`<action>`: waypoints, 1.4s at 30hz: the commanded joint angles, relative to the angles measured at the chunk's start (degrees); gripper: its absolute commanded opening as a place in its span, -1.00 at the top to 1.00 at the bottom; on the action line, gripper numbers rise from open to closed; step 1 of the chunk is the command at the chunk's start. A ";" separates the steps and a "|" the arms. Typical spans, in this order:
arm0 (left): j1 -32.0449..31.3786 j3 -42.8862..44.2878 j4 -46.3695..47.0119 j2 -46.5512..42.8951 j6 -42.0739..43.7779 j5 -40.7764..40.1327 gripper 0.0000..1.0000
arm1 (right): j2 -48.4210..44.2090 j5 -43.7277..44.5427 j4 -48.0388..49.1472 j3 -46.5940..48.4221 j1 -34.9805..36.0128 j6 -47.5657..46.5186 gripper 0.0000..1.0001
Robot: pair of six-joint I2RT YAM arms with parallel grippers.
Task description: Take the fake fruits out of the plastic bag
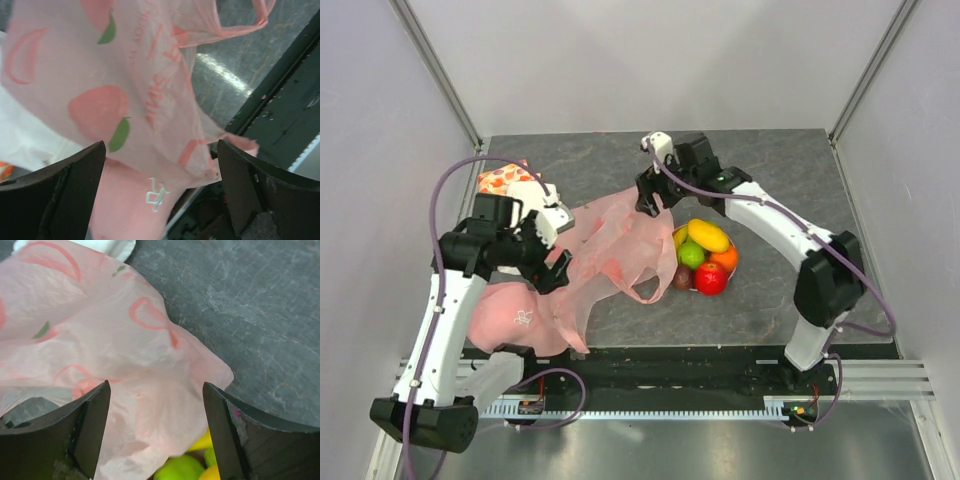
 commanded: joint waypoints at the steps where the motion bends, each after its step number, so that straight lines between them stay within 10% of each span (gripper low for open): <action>1: -6.38 -3.67 7.45 -1.21 -18.26 -6.14 -0.99 | -14.44 -1.88 -1.63 -1.29 0.03 -1.46 -0.64; 8: -6.57 -5.07 11.74 -3.57 -22.73 -20.09 -0.99 | -18.60 -10.96 -25.97 -8.03 12.59 -35.68 -0.39; 15: 2.30 -3.50 19.48 0.89 -33.46 -17.22 -0.99 | -16.60 -6.02 -22.73 -19.32 19.98 -49.18 -0.46; 42: 2.93 4.06 13.86 -1.47 -34.79 -15.63 -0.97 | -8.59 11.11 -11.40 -20.81 28.51 -44.28 -0.08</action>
